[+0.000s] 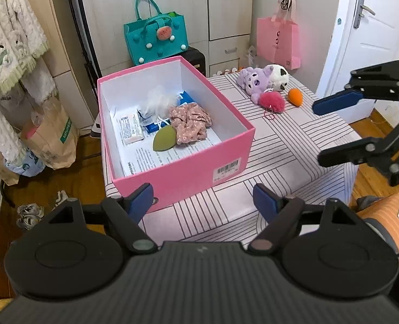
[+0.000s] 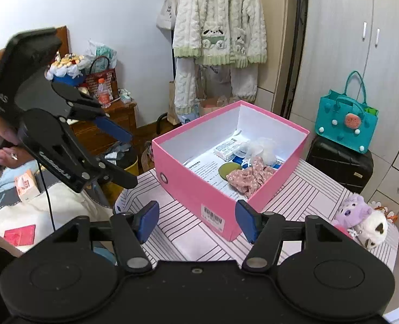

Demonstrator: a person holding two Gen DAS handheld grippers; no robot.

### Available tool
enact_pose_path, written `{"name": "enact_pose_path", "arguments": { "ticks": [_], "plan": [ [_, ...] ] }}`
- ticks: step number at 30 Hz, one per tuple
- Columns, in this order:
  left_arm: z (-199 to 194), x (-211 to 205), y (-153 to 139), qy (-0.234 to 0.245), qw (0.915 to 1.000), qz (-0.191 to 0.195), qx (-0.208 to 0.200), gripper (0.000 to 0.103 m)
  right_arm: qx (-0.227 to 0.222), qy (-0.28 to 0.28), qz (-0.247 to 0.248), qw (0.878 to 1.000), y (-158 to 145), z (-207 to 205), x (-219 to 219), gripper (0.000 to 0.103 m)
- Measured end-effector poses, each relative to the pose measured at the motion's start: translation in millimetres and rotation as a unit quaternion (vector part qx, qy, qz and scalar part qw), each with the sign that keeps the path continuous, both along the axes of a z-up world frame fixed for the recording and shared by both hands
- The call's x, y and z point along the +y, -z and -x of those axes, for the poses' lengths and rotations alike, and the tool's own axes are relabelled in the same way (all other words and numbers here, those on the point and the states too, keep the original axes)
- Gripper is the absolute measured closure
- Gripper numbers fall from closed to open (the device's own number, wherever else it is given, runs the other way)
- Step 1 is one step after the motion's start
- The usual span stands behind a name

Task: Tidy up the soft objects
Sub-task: 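Withdraw both grippers from the box back toward the remaining toys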

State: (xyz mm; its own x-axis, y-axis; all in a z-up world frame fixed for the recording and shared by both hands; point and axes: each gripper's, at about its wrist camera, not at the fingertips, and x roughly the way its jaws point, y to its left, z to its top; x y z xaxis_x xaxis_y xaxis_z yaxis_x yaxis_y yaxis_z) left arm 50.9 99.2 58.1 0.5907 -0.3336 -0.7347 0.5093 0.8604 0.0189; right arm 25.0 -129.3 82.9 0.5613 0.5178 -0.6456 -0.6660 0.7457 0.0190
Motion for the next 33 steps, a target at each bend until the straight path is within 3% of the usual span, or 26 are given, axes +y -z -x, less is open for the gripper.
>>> {"name": "enact_pose_path", "arguments": {
  "ticks": [13,20,27,30,33],
  "plan": [
    [25.3,-17.4,44.9,0.015,0.9998,0.012,0.002,0.018,-0.008,0.050,-0.013,0.999,37.8,28.6,-23.8,0.029],
    [14.6,-38.4,75.8,0.024,0.9987,0.018,0.041,0.018,-0.004,0.072,-0.016,0.997,51.3,40.7,-42.1,0.028],
    [13.2,-54.7,91.3,0.023,0.9994,0.023,0.012,0.015,0.006,0.117,-0.030,0.993,74.9,37.8,-70.8,0.023],
    [12.4,-61.9,100.3,0.035,0.9981,0.050,0.009,0.011,0.002,0.136,-0.042,0.990,81.3,36.2,-84.7,0.023],
    [11.6,-73.1,111.7,0.042,0.9977,0.051,0.013,0.011,-0.003,0.140,-0.054,0.989,86.2,36.1,-95.6,0.021]
  ]
}}
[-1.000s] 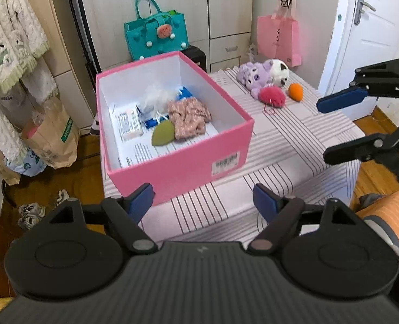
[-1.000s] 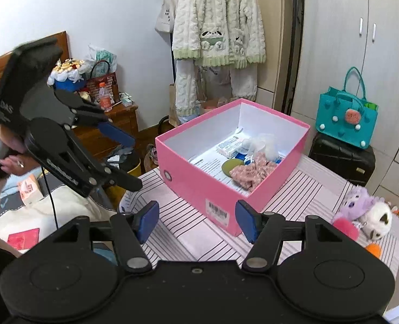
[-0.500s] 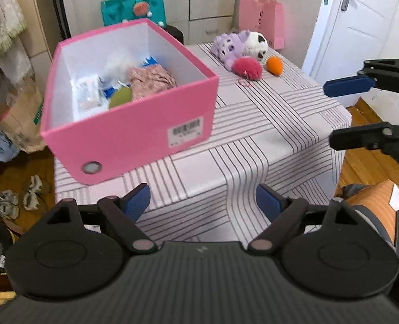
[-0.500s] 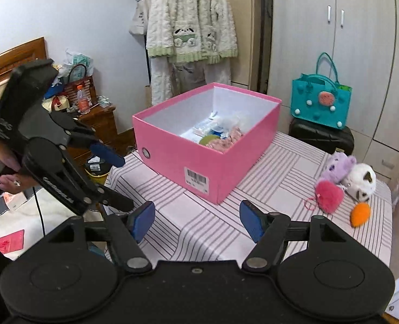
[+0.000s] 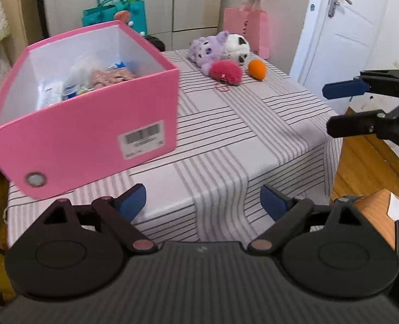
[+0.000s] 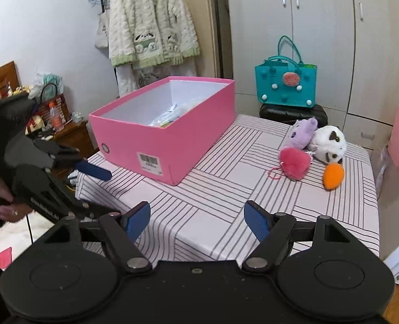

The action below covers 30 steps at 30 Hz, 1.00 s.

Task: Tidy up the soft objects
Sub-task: 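Withdraw both grippers from the box back toward the remaining toys, then grasp the pink pompom with the left gripper while the right grasps the orange sponge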

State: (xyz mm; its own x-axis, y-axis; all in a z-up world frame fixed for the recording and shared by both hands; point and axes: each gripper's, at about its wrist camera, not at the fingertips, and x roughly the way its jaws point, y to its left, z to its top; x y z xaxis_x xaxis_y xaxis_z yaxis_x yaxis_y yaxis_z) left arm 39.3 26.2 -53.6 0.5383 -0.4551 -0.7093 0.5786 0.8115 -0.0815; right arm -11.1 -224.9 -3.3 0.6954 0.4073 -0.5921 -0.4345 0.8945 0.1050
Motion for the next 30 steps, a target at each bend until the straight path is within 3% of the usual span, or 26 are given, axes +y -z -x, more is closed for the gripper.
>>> {"name": "enact_pose_path", "arguments": {
  "ticks": [6,11,14,17,21,26,30],
  "plan": [
    [-4.4,-25.0,5.7,0.011,0.9994,0.030,-0.015,0.009,-0.031,0.023,0.000,0.999,13.2,-5.7,-18.5,0.017],
    [-9.6,-52.6,10.0,0.012,0.9975,0.049,-0.048,0.005,-0.085,0.092,-0.020,0.992,27.4,-13.1,-46.8,0.010],
    [-13.5,-72.5,15.0,0.018,0.9960,0.055,-0.068,0.003,-0.066,0.099,-0.023,0.993,34.8,-26.0,-65.7,0.010],
    [-23.2,-91.4,20.5,0.020,0.9953,0.072,-0.063,0.003,-0.055,0.130,-0.028,0.990,38.1,-36.4,-86.7,0.010],
    [-39.9,-110.1,22.8,0.011,0.9934,0.096,-0.061,0.003,-0.060,0.162,0.003,0.985,38.4,-46.4,-98.2,0.010],
    [-59.5,-135.9,16.8,-0.008,0.9883,0.107,-0.109,0.003,-0.065,0.182,0.020,0.981,41.7,-67.8,-103.3,0.010],
    [-80.5,-159.7,17.1,-0.043,0.9853,0.082,-0.144,0.003,-0.051,0.198,0.031,0.978,54.9,-91.3,-107.6,0.025]
  ]
}}
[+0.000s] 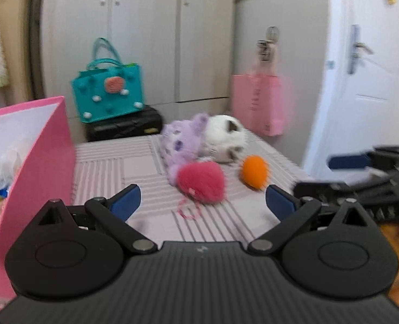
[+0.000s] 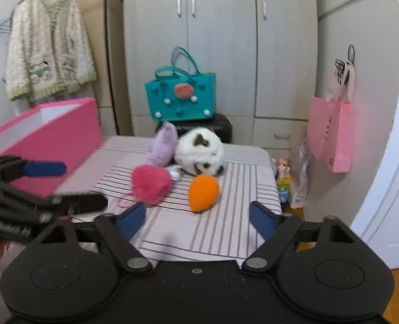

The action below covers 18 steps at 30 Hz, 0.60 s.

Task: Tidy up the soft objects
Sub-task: 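Grasp the pink pompom with the left gripper while the right grasps the orange sponge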

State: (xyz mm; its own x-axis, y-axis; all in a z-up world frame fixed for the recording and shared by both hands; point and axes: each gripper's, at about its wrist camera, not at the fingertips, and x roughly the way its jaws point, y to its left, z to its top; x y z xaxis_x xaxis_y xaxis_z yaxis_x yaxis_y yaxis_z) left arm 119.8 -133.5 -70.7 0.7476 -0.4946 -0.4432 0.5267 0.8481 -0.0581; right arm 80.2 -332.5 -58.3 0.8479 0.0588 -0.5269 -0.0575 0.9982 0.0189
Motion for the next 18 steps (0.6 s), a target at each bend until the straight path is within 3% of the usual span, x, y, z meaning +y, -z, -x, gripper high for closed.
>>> {"name": "enact_pose_path", "arguments": {
  "ticks": [2,4,9,12,15,18],
  "plan": [
    [-13.5,-10.2,3.4,-0.028,0.9995,-0.014,-0.008,0.003,0.008,0.004,-0.008,1.000,8.2,-7.3,-5.6,0.028],
    [-25.9,-17.7,5.1,-0.025,0.9992,-0.030,-0.005,0.003,0.014,0.006,-0.024,1.000,14.8,-12.0,-12.3,0.028],
    [-53.0,-26.3,8.7,-0.038,0.9988,-0.005,0.031,0.007,0.000,0.006,0.001,1.000,22.3,-30.4,-7.1,0.028],
    [-69.0,-31.9,15.4,-0.052,0.9959,0.005,0.074,0.037,0.006,0.025,0.033,0.999,28.9,-48.3,-1.3,0.027],
    [-81.6,-27.7,14.4,-0.077,0.9879,0.058,0.121,0.037,0.013,0.036,0.015,0.999,32.2,-60.9,-4.9,0.027],
    [-85.6,-33.8,15.7,-0.090,0.9897,0.038,0.104,0.036,0.027,0.026,-0.006,0.999,33.1,-67.1,-6.4,0.027]
  ]
}}
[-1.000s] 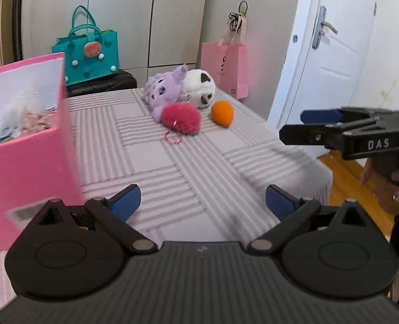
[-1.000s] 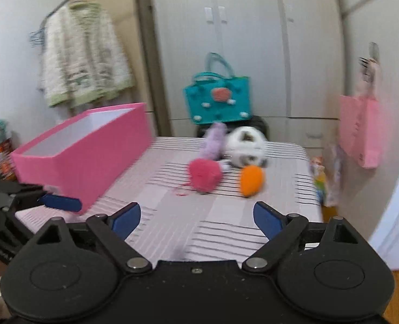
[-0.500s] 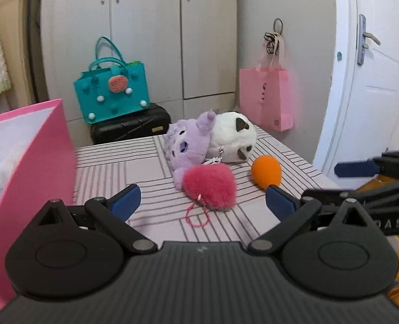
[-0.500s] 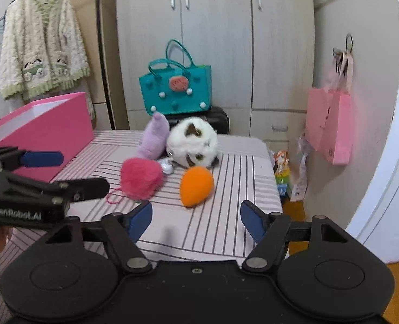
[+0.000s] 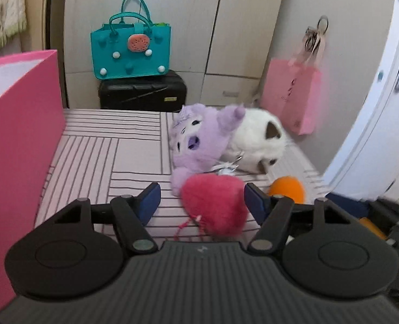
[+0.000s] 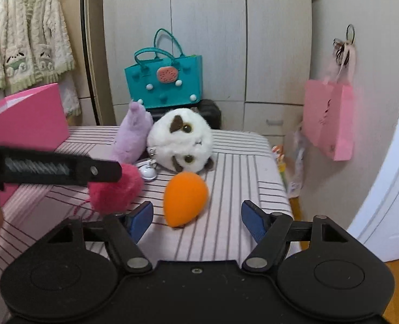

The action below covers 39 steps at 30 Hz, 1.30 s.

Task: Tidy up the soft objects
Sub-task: 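Grasp the pink pompom with the left gripper while the right grasps the orange sponge, then lift the pompom and orange sponge and carry both over the pink box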

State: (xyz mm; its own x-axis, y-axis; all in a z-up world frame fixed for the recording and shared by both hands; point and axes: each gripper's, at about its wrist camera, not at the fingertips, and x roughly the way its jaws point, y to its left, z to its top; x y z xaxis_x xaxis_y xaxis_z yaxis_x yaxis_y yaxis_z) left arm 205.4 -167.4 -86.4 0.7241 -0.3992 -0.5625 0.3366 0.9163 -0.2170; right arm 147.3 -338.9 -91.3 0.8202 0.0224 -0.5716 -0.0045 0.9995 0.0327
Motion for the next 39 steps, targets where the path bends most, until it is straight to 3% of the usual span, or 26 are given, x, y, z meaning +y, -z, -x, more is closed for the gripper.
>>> {"name": "enact_pose_path", "arguments": {
  "ticks": [2,4,6,7,10,14,16,18,19,22,26,29,33,39],
  "plan": [
    [-2.8,-6.0,4.0,-0.002,0.9996,-0.026,-0.003,0.036,0.019,0.003,-0.009,1.000,1.3,-6.1,1.2,0.027],
    [-8.9,-6.9,9.2,0.000,0.9997,-0.018,0.018,0.034,0.031,0.009,-0.011,0.999,4.2,-11.4,3.9,0.028],
    [-12.0,-8.2,13.0,0.005,0.9993,-0.012,0.034,0.033,0.033,0.020,0.008,0.999,6.8,-13.8,9.2,0.032],
    [-11.5,-10.4,14.5,0.008,0.9990,-0.022,0.038,0.033,0.031,0.029,0.025,0.999,7.8,-13.3,12.8,0.041],
    [-7.0,-17.2,12.8,0.007,0.9984,-0.054,0.016,0.032,0.018,0.024,0.064,0.998,8.3,-6.8,21.6,0.043],
    [-10.5,-19.8,14.5,0.011,0.9980,-0.061,0.016,0.033,0.016,0.018,0.028,0.999,7.3,-12.9,14.2,0.043],
    [-13.1,-17.3,16.4,0.006,0.9986,-0.046,0.024,0.046,0.016,0.016,0.024,0.999,7.6,-16.6,13.3,0.046],
    [-13.3,-14.8,16.2,0.003,0.9991,-0.036,0.023,0.061,0.015,0.019,0.033,0.999,7.6,-17.8,14.9,0.063],
    [-12.9,-14.2,15.8,0.002,0.9992,-0.033,0.021,0.068,0.014,0.019,0.034,0.999,6.8,-16.5,15.8,0.064],
    [-13.3,-10.5,17.5,0.006,0.9995,-0.013,0.029,0.071,0.009,0.017,0.000,1.000,4.8,-8.5,14.0,0.065],
    [-6.7,-9.0,18.9,0.002,0.9997,-0.021,0.013,0.071,0.016,0.029,-0.036,0.999,6.1,-0.3,13.7,0.065],
    [-2.1,-2.5,18.5,0.010,0.9996,-0.001,0.027,0.071,0.020,0.039,-0.049,0.998,6.6,5.9,14.8,0.065],
    [8.1,5.6,16.6,0.009,0.9995,-0.009,0.030,0.071,0.027,0.039,-0.063,0.997,5.0,14.2,17.1,0.064],
    [21.1,24.9,12.0,0.022,0.9982,0.011,0.054,0.071,0.034,0.035,-0.081,0.996,1.9,27.2,25.2,0.064]
  ]
}}
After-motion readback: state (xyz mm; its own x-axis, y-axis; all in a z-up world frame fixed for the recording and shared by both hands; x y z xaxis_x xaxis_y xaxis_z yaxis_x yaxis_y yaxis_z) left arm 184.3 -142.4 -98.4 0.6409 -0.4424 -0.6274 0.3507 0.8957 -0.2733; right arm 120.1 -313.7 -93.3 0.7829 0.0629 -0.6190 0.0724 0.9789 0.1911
